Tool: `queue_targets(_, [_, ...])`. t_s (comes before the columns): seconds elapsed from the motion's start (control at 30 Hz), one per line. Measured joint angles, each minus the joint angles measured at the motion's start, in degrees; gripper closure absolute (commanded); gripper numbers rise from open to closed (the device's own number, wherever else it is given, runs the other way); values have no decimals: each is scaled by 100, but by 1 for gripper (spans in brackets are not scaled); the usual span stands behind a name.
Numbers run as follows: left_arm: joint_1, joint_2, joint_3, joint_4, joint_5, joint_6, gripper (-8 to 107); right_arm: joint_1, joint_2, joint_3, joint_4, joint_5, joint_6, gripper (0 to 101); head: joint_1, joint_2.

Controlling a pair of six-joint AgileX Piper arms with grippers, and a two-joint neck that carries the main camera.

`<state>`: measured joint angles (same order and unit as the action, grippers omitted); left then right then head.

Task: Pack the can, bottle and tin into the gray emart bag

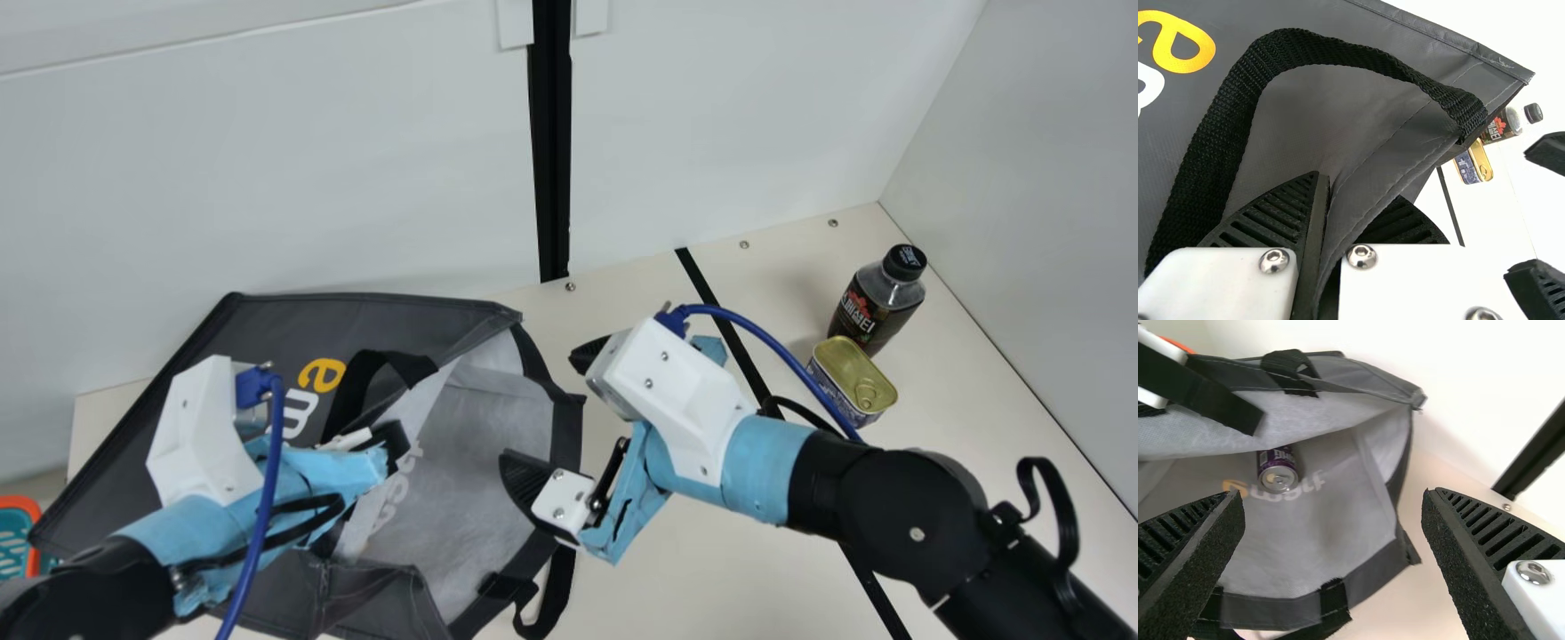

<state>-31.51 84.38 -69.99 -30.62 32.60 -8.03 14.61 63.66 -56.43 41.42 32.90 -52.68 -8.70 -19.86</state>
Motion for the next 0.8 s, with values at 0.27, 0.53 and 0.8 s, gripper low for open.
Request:
queue_targets(0.27, [0,0,0,0,0,0,89,-49,-260,6,-642,-12,548,10,0,-9])
queue_targets(0.53, [0,0,0,0,0,0,89,-144,-533,17,-1277,49,1081,10,0,-9])
queue_targets(0.8, [0,0,0,0,0,0,89,-228,-813,-12,-1816,284,1492,10,0,-9])
